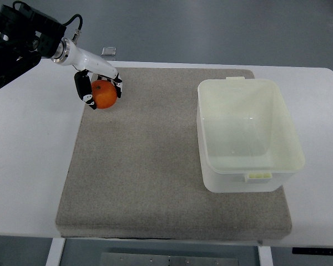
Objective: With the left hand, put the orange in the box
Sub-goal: 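Lift the orange with the left hand and carry it over the box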
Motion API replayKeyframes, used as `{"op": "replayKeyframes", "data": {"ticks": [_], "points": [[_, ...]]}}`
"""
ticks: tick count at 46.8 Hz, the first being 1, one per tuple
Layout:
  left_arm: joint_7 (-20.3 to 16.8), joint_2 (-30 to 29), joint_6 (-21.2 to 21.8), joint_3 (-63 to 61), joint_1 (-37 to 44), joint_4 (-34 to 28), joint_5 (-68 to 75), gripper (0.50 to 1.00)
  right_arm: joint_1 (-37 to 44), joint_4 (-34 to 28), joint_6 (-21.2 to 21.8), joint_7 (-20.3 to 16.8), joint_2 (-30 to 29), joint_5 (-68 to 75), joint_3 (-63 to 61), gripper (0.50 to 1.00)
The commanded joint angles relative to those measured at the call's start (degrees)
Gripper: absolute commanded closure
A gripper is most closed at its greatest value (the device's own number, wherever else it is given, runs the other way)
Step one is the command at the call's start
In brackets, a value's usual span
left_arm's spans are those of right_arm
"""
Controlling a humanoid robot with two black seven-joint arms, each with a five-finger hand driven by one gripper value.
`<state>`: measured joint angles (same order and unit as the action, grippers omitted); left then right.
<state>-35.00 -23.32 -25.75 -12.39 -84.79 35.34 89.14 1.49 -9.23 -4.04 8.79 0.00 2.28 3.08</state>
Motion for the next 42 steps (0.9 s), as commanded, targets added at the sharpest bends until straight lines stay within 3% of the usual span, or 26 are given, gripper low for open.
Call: {"op": "replayKeyframes", "data": {"ticks": [1,17,33,42], "points": [[0.00,0.47,0.00,0.08,-0.12,-0.45,-0.11,1.000,0.00,0.00,0.00,0.00,0.00,0.00,0.00,0.574],[0.00,2.32,0.17,2.72,-5.82,1.74,-2.22,1.000,0.00,0.00,0.00,0.00,0.00,0.00,0.00,0.574],[0.00,3.90,0.17,8.34,-8.99,12.38,-2.40,1.000,0.00,0.00,0.00,0.00,0.00,0.00,0.00,0.574],[0.00,6.62,0.17,11.07,-9.08,14.49,-2.13,1.000,0.00,0.00,0.00,0.00,0.00,0.00,0.00,0.574]]}}
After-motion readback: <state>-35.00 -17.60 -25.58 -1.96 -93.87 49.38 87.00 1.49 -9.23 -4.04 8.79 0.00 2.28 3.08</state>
